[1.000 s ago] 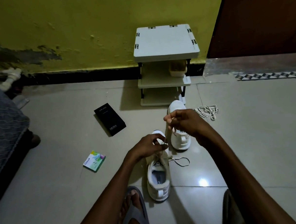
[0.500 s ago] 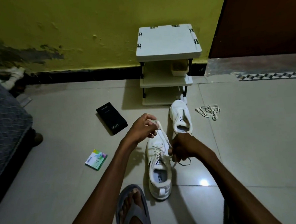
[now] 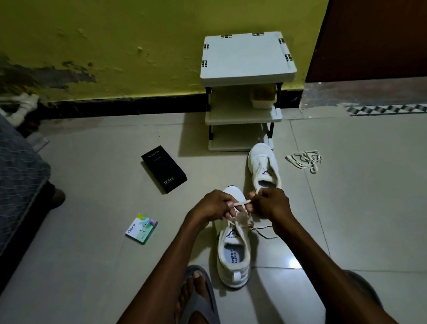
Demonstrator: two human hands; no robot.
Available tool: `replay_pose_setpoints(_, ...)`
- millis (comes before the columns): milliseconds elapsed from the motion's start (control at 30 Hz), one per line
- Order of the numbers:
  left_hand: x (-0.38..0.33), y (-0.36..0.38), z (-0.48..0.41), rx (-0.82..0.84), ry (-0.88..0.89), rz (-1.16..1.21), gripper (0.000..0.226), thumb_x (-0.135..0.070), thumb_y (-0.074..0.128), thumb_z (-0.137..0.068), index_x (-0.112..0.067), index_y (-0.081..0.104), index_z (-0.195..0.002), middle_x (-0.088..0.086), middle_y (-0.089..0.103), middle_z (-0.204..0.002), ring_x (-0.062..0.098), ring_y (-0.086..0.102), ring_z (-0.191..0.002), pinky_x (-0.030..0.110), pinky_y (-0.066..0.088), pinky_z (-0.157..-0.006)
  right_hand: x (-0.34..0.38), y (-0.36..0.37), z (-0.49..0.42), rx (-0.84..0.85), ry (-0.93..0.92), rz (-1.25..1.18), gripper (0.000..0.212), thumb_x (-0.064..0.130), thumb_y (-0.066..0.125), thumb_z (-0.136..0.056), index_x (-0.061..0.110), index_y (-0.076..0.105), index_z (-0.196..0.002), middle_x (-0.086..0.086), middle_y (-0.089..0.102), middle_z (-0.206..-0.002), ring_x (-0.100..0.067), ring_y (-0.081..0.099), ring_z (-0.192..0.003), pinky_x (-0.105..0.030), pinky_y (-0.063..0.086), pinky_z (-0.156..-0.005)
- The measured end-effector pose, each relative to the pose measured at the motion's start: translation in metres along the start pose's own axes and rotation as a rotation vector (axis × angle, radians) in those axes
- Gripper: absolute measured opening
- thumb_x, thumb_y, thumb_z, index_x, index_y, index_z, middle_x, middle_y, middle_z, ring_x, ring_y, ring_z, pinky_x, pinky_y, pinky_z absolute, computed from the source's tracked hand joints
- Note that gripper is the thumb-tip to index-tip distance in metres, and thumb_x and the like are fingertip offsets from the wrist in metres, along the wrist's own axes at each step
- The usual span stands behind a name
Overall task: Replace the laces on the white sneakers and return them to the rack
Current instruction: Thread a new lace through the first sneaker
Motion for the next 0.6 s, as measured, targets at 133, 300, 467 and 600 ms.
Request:
replay_pose_setpoints(133,-0.004,-0.005,-0.001,-0.088,0.042,-0.072,0.022,0.001,0.044,-0.097,-0.004,0.058,-0.113,0.008,0.07,-0.072,0.011,0.06,-0.053,0.019,0.044,-0.052,0.019,-0.006,0.009,-0.174,-0.342,0.504,0.037,0.028,0.072,-0.085,0.012,0.063,-0.118,-0.003,0.068,-0.11,-0.025,0.064,-0.101,-0.032,0.046,-0.083)
replay_pose_setpoints(300,-0.007,0.003,-0.001,-0.08,0.037,-0.012,0.028,-0.007,0.054,-0.098,-0.008,0.043,-0.123,0.01,0.071,-0.072,0.016,0.064,-0.055,0.018,0.045,-0.048,0.018,0.029,0.007,0.222,-0.444,0.465,0.012,0.006,0.067,-0.086,0.018,0.072,-0.088,-0.001,0.072,-0.078,-0.016,0.07,-0.062,-0.039,0.06,-0.061)
replay_pose_setpoints(467,0.004,-0.001,0.002,-0.095,-0.032,0.042,0.022,-0.007,0.052,-0.099,-0.009,0.044,-0.119,0.011,0.071,-0.074,0.018,0.064,-0.057,0.024,0.051,-0.056,0.009,0.036,0.005,0.317,-0.508,0.465,0.004,0.014,0.076,-0.081,0.017,0.075,-0.082,0.003,0.071,-0.068,-0.015,0.069,-0.061,-0.039,0.06,-0.064)
replay_pose_setpoints(600,0.016,0.002,-0.001,-0.017,-0.126,-0.1,0.023,-0.028,0.057,-0.098,-0.01,0.066,-0.087,0.013,0.072,-0.081,0.022,0.065,-0.066,0.031,0.056,-0.068,0.007,0.036,0.004,0.209,-0.553,0.575,0.017,0.027,0.073,-0.083,0.014,0.075,-0.072,0.001,0.068,-0.063,-0.014,0.063,-0.059,-0.027,0.046,-0.055)
Point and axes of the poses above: each hand's wrist, its own z-axis away from the middle knuckle, its own y-axis out of the palm, x = y × z, the point moved 7 cm from there along -z, towards the middle knuckle
